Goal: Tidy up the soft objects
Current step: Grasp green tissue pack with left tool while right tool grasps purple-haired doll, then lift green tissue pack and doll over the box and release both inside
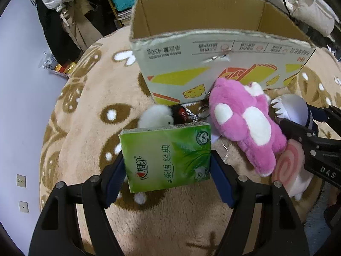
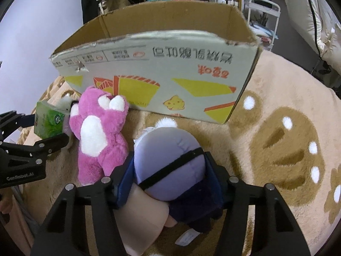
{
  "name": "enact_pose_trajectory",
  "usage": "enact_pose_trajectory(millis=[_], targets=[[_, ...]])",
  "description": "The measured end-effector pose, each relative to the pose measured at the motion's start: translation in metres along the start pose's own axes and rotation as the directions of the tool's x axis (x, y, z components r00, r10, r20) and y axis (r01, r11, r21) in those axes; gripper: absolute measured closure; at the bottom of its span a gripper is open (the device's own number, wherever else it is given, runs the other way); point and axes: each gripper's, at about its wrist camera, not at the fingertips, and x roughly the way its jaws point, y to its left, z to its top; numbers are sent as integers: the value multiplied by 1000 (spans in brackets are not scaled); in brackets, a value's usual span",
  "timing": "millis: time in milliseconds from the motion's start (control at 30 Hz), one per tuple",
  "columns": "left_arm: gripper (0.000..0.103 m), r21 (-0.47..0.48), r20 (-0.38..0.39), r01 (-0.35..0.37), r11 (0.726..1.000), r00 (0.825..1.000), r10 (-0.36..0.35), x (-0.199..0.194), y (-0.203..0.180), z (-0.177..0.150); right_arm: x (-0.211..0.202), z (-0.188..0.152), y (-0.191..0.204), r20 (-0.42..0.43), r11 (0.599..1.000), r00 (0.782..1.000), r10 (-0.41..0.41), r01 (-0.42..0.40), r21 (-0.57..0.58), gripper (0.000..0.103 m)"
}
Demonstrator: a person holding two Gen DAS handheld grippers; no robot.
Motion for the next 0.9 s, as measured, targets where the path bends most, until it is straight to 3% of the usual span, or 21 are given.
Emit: enact_pose_trajectory(millis=[267, 500, 700, 900], targets=[[29, -35, 78, 14, 999, 997, -11, -30, 6, -7, -36, 2, -1, 146, 1000, 989, -22, 23, -5, 39], [29, -65, 187, -9, 998, 982, 21, -65, 11, -15, -72, 6, 11, 288, 998, 957, -41, 50, -23, 39], [29, -112, 325, -14, 994, 944, 50, -106, 19, -26, -100, 4, 23, 388, 996, 921, -43, 71, -58, 39], [29, -101, 457, -38, 994, 886, 80, -141, 17, -34, -129, 3, 35, 466, 992, 884, -43, 93, -85, 39]])
